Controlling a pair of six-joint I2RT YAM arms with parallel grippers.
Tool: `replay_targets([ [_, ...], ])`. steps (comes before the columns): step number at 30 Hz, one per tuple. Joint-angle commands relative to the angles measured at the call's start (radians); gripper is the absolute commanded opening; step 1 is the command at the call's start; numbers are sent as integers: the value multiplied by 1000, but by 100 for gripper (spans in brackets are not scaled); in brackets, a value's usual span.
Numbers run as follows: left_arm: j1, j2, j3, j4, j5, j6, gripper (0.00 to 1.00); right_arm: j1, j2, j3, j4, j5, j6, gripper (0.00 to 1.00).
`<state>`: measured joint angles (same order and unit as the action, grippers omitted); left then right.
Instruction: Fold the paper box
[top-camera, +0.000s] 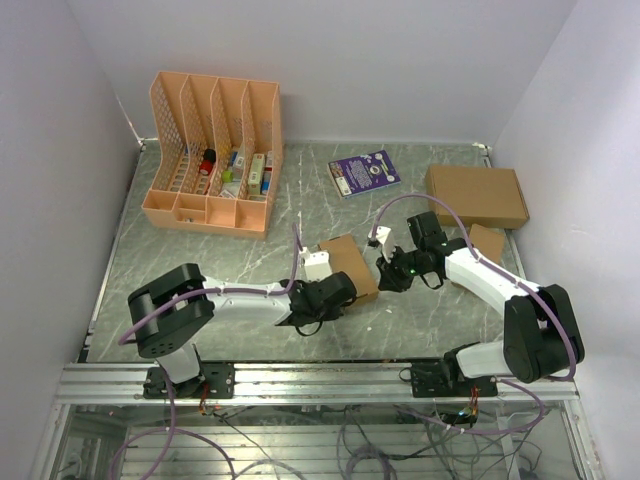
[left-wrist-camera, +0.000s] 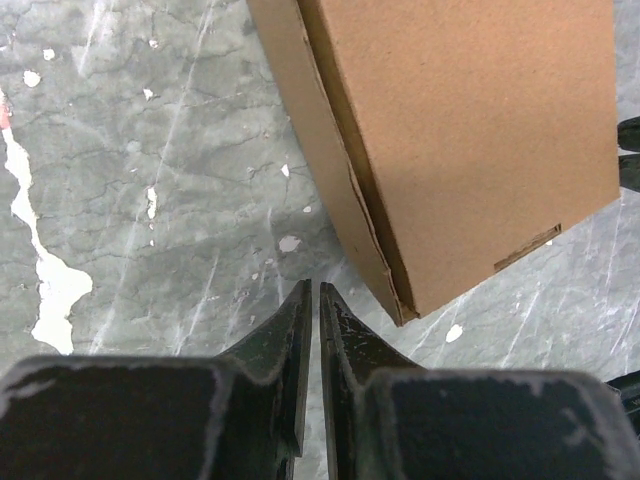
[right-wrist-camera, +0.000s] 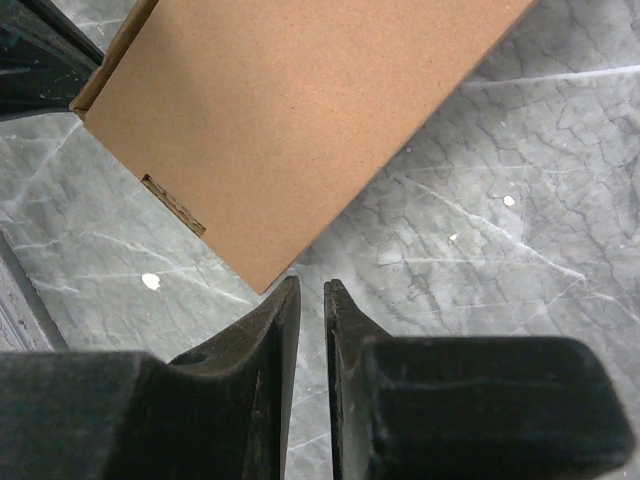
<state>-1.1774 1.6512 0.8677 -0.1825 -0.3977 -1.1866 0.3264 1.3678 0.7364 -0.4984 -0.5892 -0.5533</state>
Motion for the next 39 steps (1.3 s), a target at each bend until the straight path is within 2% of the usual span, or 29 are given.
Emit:
replay_targets([
  [1, 14, -36, -25, 44, 20, -21, 18, -2, -6, 7, 15, 18, 14, 17],
  [4, 18, -54, -41, 67, 32, -28, 17, -2, -7, 6, 18, 26, 15, 16],
  [5, 18, -60, -42, 67, 31, -34, 13, -2, -7, 5, 18, 28, 16, 16],
  [14, 22, -56, 30, -39, 25, -81, 7, -2, -3, 9, 12, 45, 16, 11],
  [39, 18, -34, 75, -84, 36, -83, 7, 30, 3, 9, 8, 47, 20, 8],
])
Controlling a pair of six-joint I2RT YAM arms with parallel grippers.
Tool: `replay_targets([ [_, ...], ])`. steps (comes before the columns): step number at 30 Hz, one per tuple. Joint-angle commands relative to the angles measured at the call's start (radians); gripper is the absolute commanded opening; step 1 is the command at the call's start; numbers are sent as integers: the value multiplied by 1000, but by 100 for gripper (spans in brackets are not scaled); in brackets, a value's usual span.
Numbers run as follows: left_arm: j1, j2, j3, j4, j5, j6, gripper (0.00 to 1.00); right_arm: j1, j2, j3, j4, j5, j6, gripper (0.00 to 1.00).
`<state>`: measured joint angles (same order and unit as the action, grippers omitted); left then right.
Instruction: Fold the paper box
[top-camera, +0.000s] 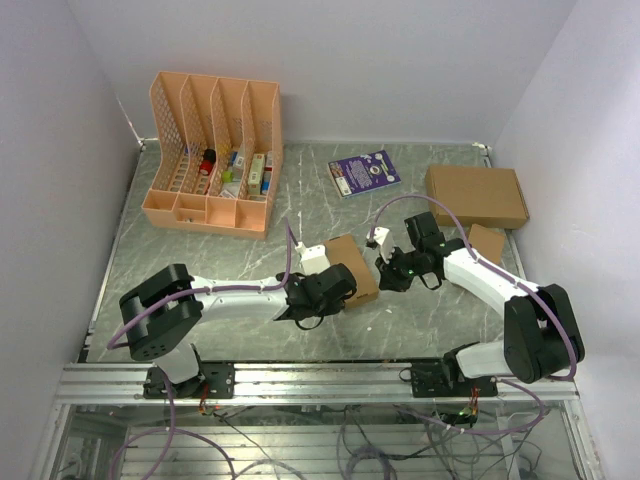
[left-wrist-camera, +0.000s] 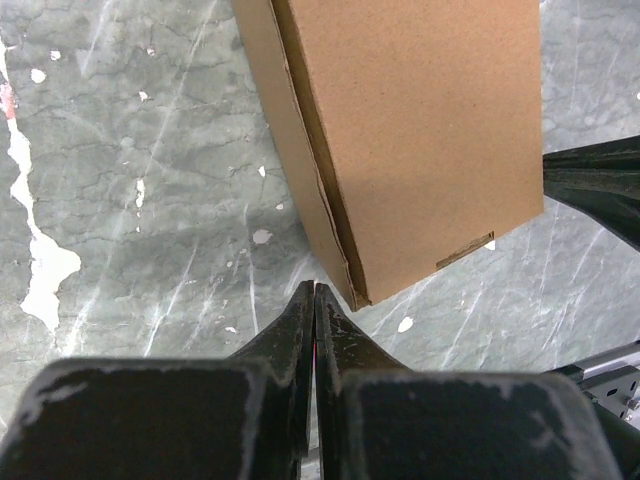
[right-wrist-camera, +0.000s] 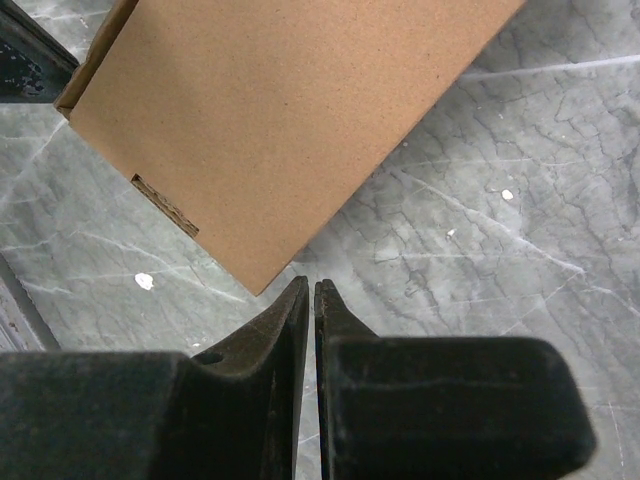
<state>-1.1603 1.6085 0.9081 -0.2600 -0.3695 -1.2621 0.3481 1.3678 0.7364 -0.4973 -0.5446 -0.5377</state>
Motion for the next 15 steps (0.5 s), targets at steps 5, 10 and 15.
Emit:
replay_targets([
  [5, -2, 21, 42, -9, 12, -11, 7, 19, 2, 9, 7, 3, 4, 7],
  [10, -3, 34, 58, -15, 14, -12, 7, 24, 4, 10, 5, 5, 4, 7],
  [15, -5, 36, 70, -18, 12, -8, 7, 33, 5, 8, 5, 3, 2, 7],
])
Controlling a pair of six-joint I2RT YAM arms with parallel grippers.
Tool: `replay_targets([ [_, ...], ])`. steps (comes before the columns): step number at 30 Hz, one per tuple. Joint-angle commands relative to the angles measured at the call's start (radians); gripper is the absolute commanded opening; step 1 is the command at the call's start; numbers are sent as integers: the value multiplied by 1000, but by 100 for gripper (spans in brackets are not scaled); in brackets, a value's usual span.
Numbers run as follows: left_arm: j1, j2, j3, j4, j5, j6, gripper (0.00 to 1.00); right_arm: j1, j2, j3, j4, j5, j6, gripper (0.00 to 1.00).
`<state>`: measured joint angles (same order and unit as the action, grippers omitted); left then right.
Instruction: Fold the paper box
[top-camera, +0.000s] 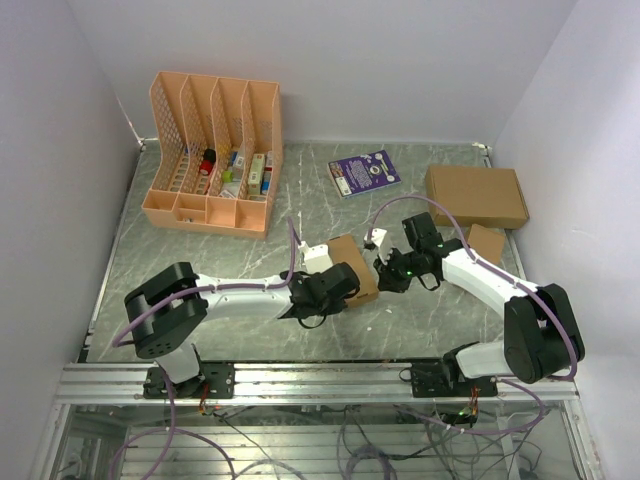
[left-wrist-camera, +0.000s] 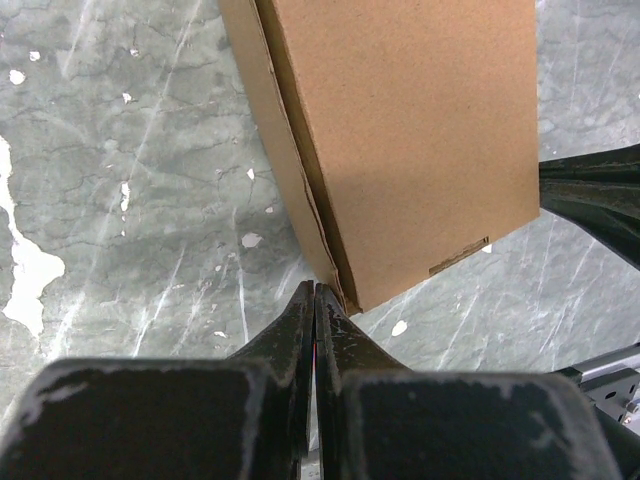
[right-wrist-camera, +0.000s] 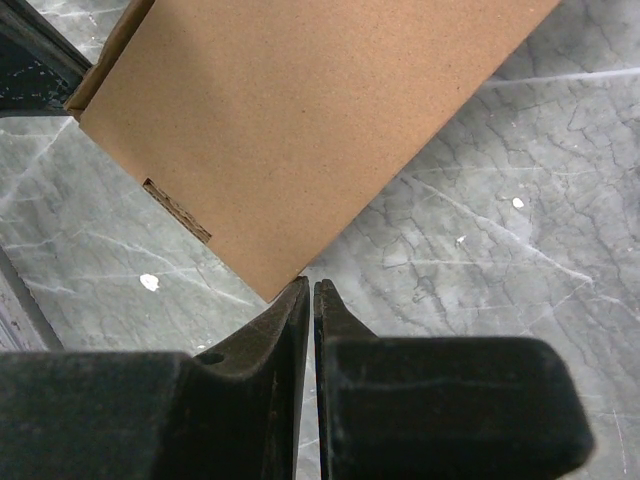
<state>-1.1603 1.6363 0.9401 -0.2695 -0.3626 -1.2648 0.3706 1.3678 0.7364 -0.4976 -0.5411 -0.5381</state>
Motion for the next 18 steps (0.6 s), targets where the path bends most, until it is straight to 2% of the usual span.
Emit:
replay_targets([
  [1, -5, 8, 39, -8, 7, -5, 7, 13, 6, 9, 6, 0, 3, 7],
  [18, -10, 27, 99, -33, -5, -18, 7, 87, 10, 13, 12, -25, 9, 4],
])
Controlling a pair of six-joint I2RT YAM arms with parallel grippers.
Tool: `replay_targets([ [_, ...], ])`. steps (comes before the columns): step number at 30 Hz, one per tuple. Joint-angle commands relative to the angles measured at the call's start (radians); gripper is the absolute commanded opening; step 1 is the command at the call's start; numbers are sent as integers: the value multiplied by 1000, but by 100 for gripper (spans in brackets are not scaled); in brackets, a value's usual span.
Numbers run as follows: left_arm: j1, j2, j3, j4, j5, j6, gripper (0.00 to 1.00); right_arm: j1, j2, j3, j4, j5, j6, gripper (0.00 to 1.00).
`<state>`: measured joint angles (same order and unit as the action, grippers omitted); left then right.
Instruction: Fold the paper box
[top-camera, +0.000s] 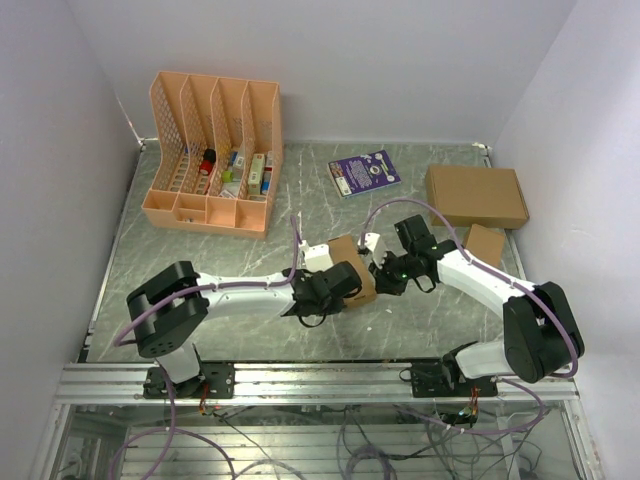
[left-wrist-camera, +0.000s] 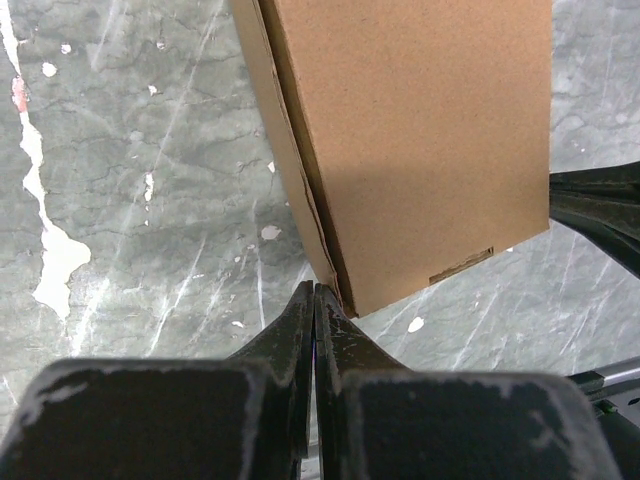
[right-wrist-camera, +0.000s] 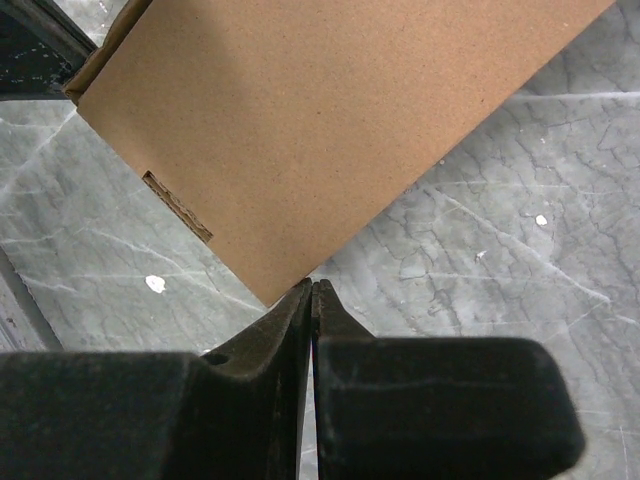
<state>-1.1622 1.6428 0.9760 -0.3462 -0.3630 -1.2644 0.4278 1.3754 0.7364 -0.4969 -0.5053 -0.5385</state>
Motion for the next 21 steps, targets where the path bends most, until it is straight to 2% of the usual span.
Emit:
replay_targets([
  [1, -10, 23, 69, 39, -6, -21, 7, 35, 2, 13, 13, -65, 12, 4],
  [12, -14, 45, 120, 44, -27, -85, 7, 88, 19, 26, 30, -93, 41, 4],
  [21, -14, 24, 134, 69, -49, -199, 7, 106, 24, 28, 33, -95, 46, 4],
])
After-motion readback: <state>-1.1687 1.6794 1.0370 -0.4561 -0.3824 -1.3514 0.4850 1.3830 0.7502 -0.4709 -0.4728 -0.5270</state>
